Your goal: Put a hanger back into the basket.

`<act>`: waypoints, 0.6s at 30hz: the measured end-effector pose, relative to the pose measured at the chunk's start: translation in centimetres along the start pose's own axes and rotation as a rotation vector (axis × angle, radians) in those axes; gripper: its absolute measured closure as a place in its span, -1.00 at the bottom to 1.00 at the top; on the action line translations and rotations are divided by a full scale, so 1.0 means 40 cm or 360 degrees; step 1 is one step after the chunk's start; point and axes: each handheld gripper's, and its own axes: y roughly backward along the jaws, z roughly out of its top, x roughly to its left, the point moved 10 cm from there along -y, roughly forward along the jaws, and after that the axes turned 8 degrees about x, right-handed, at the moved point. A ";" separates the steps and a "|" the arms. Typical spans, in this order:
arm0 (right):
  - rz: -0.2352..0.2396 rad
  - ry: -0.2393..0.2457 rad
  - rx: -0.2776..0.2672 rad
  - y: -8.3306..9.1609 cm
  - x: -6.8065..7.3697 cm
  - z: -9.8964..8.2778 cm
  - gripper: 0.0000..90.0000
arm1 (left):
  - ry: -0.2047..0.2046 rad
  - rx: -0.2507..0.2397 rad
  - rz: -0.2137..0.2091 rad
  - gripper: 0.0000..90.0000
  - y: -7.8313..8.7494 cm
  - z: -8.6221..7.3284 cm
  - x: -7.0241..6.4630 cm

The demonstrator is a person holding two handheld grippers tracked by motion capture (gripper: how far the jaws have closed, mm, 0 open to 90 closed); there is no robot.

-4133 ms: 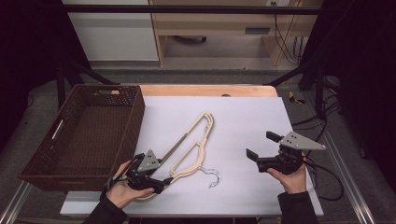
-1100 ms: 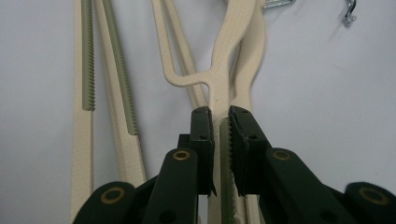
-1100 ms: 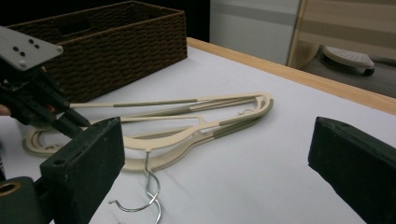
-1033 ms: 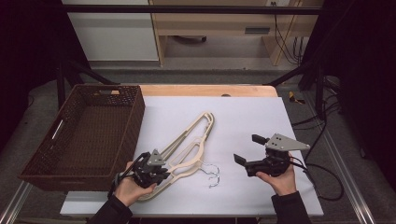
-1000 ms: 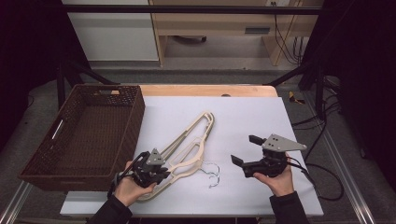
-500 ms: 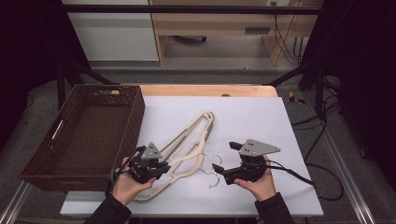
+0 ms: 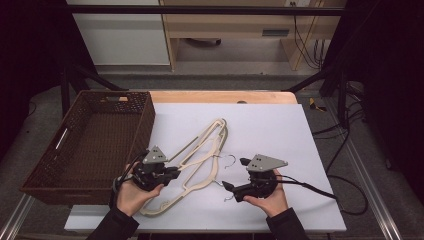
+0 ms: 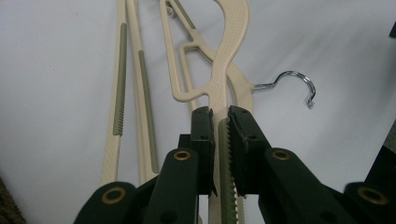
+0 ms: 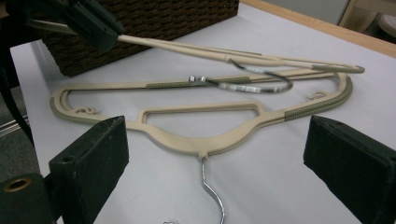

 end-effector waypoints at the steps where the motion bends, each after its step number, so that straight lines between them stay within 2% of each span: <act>1: 0.0001 -0.0005 0.0005 -0.007 0.001 -0.002 -0.84 | 0.0004 -0.0011 0.0001 0.79 0.002 0.001 0.002; 5: 0.0026 -0.0026 0.0021 -0.042 0.009 -0.012 -0.83 | 0.0008 -0.0012 -0.0006 0.79 0.004 0.003 0.002; 9: -0.0005 -0.0063 -0.0025 -0.067 -0.005 -0.002 -0.78 | 0.0014 -0.0017 -0.0010 0.79 0.002 0.003 0.001; 10: -0.0011 -0.0075 -0.0063 -0.075 -0.015 0.010 -0.70 | 0.0014 -0.0015 -0.0013 0.79 0.002 0.002 0.002; 11: -0.0011 -0.0075 -0.0063 -0.075 -0.015 0.010 -0.70 | 0.0018 -0.0020 -0.0012 0.79 0.001 0.002 0.002; 15: -0.0008 -0.0095 -0.0130 -0.091 -0.034 0.032 -0.46 | 0.0031 -0.0011 -0.0034 0.79 -0.004 -0.005 0.004; 17: -0.0017 -0.0105 -0.0173 -0.101 -0.046 0.046 -0.24 | 0.0038 -0.0012 -0.0041 0.79 -0.005 -0.007 0.005; 18: -0.0017 -0.0105 -0.0173 -0.101 -0.046 0.046 -0.24 | 0.0038 -0.0012 -0.0041 0.79 -0.005 -0.007 0.005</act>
